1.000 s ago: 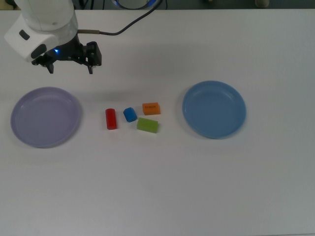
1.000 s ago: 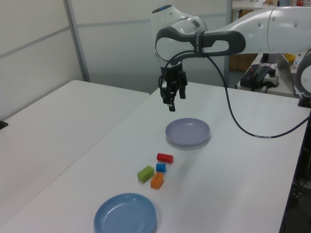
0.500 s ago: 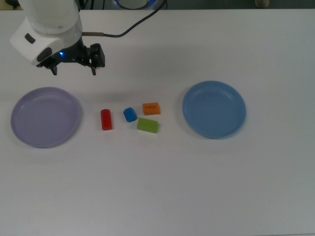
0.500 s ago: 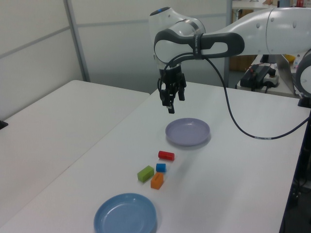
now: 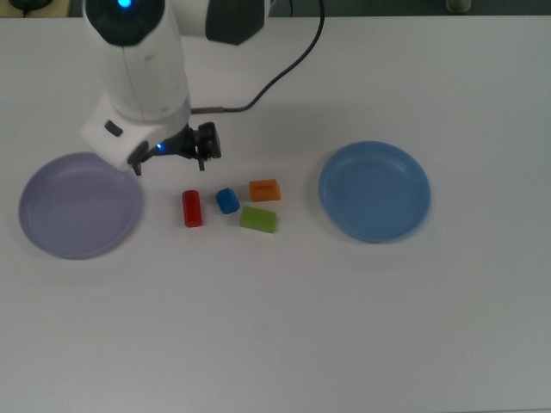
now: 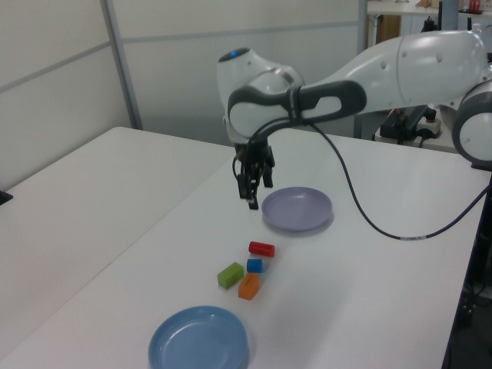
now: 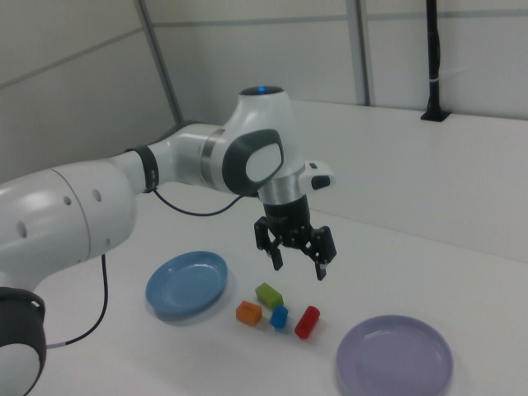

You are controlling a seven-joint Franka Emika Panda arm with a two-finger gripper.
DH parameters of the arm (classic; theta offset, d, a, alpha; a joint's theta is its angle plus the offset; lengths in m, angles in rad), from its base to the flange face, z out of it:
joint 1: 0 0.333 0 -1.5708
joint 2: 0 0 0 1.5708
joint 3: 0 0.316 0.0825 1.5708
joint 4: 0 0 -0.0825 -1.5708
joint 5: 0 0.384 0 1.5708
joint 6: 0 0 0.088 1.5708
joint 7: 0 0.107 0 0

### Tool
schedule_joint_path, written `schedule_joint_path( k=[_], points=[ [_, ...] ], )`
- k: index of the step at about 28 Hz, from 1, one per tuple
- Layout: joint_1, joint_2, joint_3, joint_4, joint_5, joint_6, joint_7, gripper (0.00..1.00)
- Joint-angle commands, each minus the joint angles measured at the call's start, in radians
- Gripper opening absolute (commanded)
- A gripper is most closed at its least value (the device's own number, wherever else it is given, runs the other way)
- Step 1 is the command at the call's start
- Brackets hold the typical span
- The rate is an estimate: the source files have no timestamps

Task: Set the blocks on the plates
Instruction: 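Lower the gripper onto the red block and close on it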

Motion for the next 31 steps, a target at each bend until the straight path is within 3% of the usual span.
schedule_joint_path(
  k=[1,4,15,31],
  points=[
    [0.025,0.019,-0.008,-0.025,-0.017,0.032,0.013,1.00],
    [0.030,0.037,-0.008,-0.040,-0.026,0.032,0.013,1.00],
    [0.031,0.138,-0.008,-0.054,-0.178,0.033,0.015,1.00],
    [0.072,0.146,-0.011,-0.062,-0.183,0.036,0.058,1.00]
  ],
)
